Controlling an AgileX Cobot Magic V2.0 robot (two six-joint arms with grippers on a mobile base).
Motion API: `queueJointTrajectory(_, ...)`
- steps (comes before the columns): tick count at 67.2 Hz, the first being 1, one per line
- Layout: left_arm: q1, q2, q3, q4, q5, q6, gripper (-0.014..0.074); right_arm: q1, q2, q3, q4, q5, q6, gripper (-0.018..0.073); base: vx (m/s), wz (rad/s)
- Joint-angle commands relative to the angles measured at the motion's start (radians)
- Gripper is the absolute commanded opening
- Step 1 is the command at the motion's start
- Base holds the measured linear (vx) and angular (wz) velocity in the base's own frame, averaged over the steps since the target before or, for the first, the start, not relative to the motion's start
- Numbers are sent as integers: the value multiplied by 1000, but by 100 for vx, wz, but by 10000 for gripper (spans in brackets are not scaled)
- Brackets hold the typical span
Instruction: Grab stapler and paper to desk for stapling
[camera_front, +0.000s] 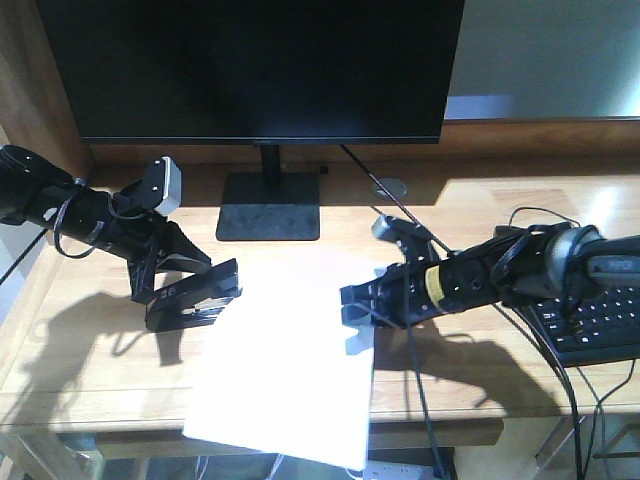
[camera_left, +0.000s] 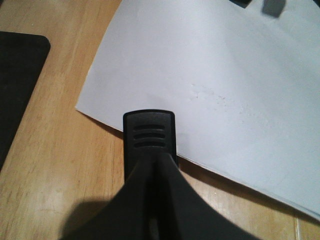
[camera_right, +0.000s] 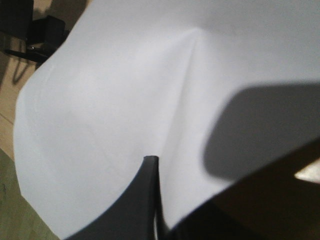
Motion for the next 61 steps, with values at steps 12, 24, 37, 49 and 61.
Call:
queueJointTrajectory(12,-2,-55,-27,-56,27,-9,-6,-105,-90,-24,-10,-107,-19,-5,0,0)
queueJointTrajectory(24,-2,-55,-27,-56,27,-9,-6,-121,-90,-24,-10,-146,-60,-5,0,0)
queueJointTrajectory(37,-2,-55,-27,-56,27,-9,-6,-90,-90,-24,-8,-137,-72,-5,0,0)
queueJointTrajectory(49,-2,-55,-27,-56,27,-9,-6,-35,-91,-25,-1,-139,-108,-5,0,0)
queueJointTrajectory(61,-2,-55,-27,-56,27,-9,-6,0,-95,-25,-1,-110,-116,-5,0,0)
